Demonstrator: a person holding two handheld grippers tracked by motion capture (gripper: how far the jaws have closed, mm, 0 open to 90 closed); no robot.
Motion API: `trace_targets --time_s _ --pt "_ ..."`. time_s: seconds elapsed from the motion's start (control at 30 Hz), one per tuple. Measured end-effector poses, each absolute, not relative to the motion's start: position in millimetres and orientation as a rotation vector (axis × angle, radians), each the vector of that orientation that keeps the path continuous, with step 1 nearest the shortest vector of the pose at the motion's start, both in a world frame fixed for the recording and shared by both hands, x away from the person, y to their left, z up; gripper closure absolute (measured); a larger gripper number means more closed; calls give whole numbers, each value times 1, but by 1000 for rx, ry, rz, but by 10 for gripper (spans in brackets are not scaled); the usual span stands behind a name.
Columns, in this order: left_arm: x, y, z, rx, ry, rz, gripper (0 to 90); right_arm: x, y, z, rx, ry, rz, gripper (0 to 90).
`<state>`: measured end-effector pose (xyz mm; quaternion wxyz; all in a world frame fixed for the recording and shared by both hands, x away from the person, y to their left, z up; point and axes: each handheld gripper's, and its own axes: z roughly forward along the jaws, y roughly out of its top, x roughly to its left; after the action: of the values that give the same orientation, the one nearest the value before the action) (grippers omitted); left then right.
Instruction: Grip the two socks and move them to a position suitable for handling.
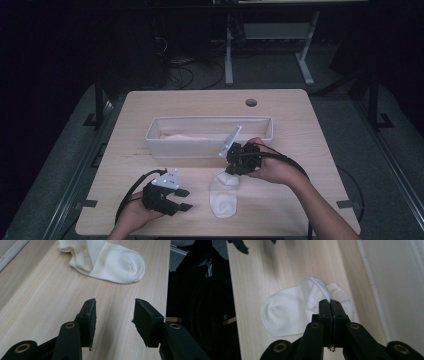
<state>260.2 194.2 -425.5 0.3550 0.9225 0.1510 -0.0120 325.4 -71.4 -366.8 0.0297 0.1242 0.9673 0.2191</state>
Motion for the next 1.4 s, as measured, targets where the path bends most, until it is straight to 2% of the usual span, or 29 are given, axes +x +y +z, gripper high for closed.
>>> trace_targets --time_s 0.73,0.93,1.13,1.4 --pt "259 190 -426 2381 392 -33 526 267 -67 -398 260 3101 701 876" --pt "259 189 -426 2385 389 -32 526 254 -62 -416 216 3155 680 825" --pt "259 189 -427 2383 388 -31 525 247 -61 -417 199 3199 690 770" --pt "259 190 -426 2382 392 -31 525 258 -60 -408 219 3110 735 755"
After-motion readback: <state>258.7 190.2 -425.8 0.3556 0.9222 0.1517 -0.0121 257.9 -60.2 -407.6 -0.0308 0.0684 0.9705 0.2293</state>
